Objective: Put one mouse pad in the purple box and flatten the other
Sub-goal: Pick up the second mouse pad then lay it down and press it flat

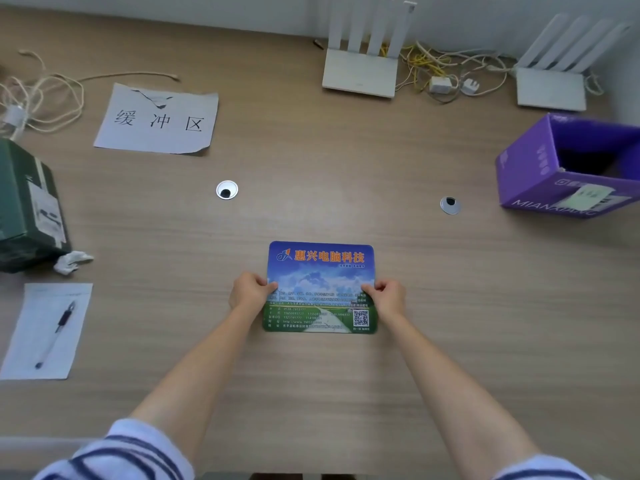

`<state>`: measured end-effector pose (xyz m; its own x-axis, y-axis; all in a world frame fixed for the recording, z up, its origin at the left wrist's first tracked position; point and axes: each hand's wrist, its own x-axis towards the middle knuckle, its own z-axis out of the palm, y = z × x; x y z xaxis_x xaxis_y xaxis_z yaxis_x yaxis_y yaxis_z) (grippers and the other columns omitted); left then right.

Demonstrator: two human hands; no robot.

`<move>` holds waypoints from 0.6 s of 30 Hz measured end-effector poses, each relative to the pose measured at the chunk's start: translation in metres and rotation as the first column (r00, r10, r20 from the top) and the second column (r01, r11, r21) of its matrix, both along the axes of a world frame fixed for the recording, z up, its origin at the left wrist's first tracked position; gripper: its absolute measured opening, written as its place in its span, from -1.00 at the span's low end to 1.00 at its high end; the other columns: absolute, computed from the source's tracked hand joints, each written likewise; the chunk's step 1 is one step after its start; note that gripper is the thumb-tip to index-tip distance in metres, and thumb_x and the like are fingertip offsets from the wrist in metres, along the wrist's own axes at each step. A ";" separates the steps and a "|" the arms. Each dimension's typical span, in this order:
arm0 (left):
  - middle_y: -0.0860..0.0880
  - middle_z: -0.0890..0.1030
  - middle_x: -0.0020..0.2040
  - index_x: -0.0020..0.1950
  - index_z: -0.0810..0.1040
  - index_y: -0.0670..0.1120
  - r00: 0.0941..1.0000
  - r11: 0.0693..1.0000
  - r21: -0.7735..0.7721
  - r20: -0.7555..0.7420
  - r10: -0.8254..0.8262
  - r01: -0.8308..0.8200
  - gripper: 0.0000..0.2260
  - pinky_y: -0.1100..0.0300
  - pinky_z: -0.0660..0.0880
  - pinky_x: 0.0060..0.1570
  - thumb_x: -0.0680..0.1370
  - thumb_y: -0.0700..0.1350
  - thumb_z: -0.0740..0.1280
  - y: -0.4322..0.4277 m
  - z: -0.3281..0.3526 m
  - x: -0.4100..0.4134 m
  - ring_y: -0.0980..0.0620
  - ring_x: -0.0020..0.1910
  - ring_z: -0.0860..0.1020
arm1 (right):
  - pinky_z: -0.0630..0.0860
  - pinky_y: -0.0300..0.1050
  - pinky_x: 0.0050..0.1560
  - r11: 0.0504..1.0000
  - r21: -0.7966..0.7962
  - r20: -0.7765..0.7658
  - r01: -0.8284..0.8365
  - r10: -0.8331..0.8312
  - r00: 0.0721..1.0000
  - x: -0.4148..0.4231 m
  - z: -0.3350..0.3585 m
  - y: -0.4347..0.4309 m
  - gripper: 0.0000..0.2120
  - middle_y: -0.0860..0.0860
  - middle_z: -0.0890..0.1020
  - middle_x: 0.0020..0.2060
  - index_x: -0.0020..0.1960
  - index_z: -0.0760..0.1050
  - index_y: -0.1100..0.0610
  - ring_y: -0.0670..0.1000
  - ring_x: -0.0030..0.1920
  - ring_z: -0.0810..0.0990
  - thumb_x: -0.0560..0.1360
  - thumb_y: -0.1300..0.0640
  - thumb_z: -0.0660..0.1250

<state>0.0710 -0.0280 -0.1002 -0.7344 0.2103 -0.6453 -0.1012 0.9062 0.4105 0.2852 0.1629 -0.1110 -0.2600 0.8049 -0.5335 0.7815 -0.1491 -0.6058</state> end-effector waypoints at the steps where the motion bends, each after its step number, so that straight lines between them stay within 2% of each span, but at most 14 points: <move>1: -0.02 0.63 -0.19 -0.28 0.52 -0.05 1.000 1.000 -0.010 -0.008 -0.005 0.005 -0.76 0.14 0.45 -0.15 0.42 0.05 0.47 0.001 0.000 0.001 -0.08 -0.15 0.60 | 0.31 -0.12 -0.39 1.000 0.012 0.004 -0.007 0.007 1.000 0.001 -0.002 0.001 -0.58 0.00 0.46 -0.49 -0.44 0.28 0.09 0.00 -0.41 0.38 0.41 0.16 0.48; 3: -0.02 0.63 -0.16 -0.24 0.52 -0.05 1.000 0.999 -0.049 -0.025 -0.017 0.016 -0.76 0.14 0.43 -0.15 0.42 0.07 0.47 0.003 0.000 0.001 -0.07 -0.15 0.58 | 0.27 -0.11 -0.40 0.999 0.040 0.022 -0.022 0.021 1.000 0.003 -0.003 0.002 -0.55 -0.01 0.41 -0.50 -0.43 0.24 0.08 0.02 -0.41 0.35 0.39 0.12 0.50; 5: -0.03 0.64 -0.13 -0.18 0.54 -0.07 0.999 0.990 -0.138 -0.034 -0.029 0.024 -0.73 0.15 0.41 -0.15 0.40 0.10 0.48 0.006 0.003 0.000 -0.08 -0.16 0.57 | 0.30 -0.09 -0.39 0.997 0.067 0.089 -0.043 0.037 0.995 0.005 -0.001 0.003 -0.58 -0.01 0.46 -0.48 -0.40 0.27 0.08 0.03 -0.41 0.37 0.37 0.03 0.51; 7: -0.05 0.65 -0.09 -0.12 0.57 -0.09 0.999 0.976 -0.217 -0.036 -0.038 0.029 -0.69 0.14 0.41 -0.16 0.37 0.12 0.50 0.009 0.006 -0.003 -0.09 -0.12 0.58 | 0.39 -0.05 -0.31 0.984 0.150 0.181 -0.092 0.065 0.981 0.005 0.004 0.003 -0.62 0.00 0.52 -0.35 -0.34 0.33 0.09 0.05 -0.34 0.45 0.36 -0.05 0.50; 10: -0.08 0.62 0.05 0.05 0.54 -0.07 0.989 0.987 -0.162 -0.149 -0.010 -0.015 -0.61 0.10 0.43 -0.05 0.35 0.09 0.52 0.014 0.014 -0.005 -0.11 0.06 0.57 | 0.43 0.01 -0.06 0.914 0.347 0.247 -0.211 0.128 0.960 0.002 0.012 0.002 -0.69 0.07 0.52 -0.07 -0.07 0.45 0.15 0.10 -0.05 0.48 0.45 -0.09 0.39; 12: -0.11 0.52 0.29 0.31 0.44 -0.09 0.971 0.998 -0.061 -0.238 -0.014 0.000 -0.47 -0.01 0.42 0.15 0.43 0.12 0.43 0.015 0.017 -0.005 -0.14 0.28 0.47 | 0.38 0.02 0.19 0.905 0.376 0.200 -0.199 0.131 0.971 -0.001 0.018 0.003 -0.59 0.13 0.50 0.18 0.22 0.44 0.20 0.13 0.21 0.46 0.56 -0.10 0.23; 14: -0.11 0.22 0.53 0.52 0.19 -0.12 0.967 0.996 0.003 -0.240 -0.091 0.094 -0.37 -0.04 0.20 0.40 0.56 0.18 0.21 0.016 0.019 -0.005 -0.10 0.51 0.19 | 0.14 -0.01 0.44 0.924 0.325 0.137 -0.200 0.164 0.977 -0.004 0.024 0.006 -0.46 0.14 0.31 0.46 0.48 0.23 0.21 0.13 0.48 0.22 0.63 -0.10 0.07; 15: -0.10 0.08 0.58 0.56 0.07 -0.13 0.959 0.989 0.015 -0.244 -0.142 0.150 -0.37 -0.01 0.08 0.46 0.60 0.18 0.11 0.017 0.019 -0.004 -0.09 0.55 0.04 | 0.00 -0.03 0.50 0.919 0.306 0.134 -0.248 0.216 0.967 -0.006 0.025 0.008 -0.42 0.09 0.16 0.54 0.55 0.08 0.18 0.08 0.55 0.06 0.64 -0.11 -0.01; 16: -0.09 -0.01 0.59 0.57 -0.01 -0.13 0.948 0.982 0.017 -0.265 -0.178 0.189 -0.38 0.01 0.00 0.48 0.62 0.17 0.03 0.016 0.020 -0.003 -0.07 0.56 -0.05 | -0.10 -0.03 0.53 0.902 0.301 0.138 -0.311 0.282 0.950 -0.008 0.028 0.009 -0.41 0.04 0.02 0.57 0.58 -0.05 0.14 0.02 0.57 -0.06 0.64 -0.13 -0.08; 18: -0.06 -0.07 0.59 0.57 -0.07 -0.11 0.923 0.979 0.016 -0.337 -0.184 0.201 -0.41 0.01 -0.03 0.49 0.64 0.14 -0.03 0.014 0.023 0.001 -0.05 0.56 -0.12 | -0.20 0.02 0.54 0.854 0.316 0.141 -0.413 0.388 0.911 -0.013 0.032 0.010 -0.41 -0.03 -0.15 0.57 0.57 -0.21 0.07 -0.04 0.55 -0.22 0.64 -0.15 -0.16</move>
<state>0.0722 -0.0136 -0.0768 -0.8470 0.3942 -0.3567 0.2228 0.8724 0.4352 0.2725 0.1728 -0.0786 -0.5703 0.7713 -0.2826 0.7719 0.3855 -0.5056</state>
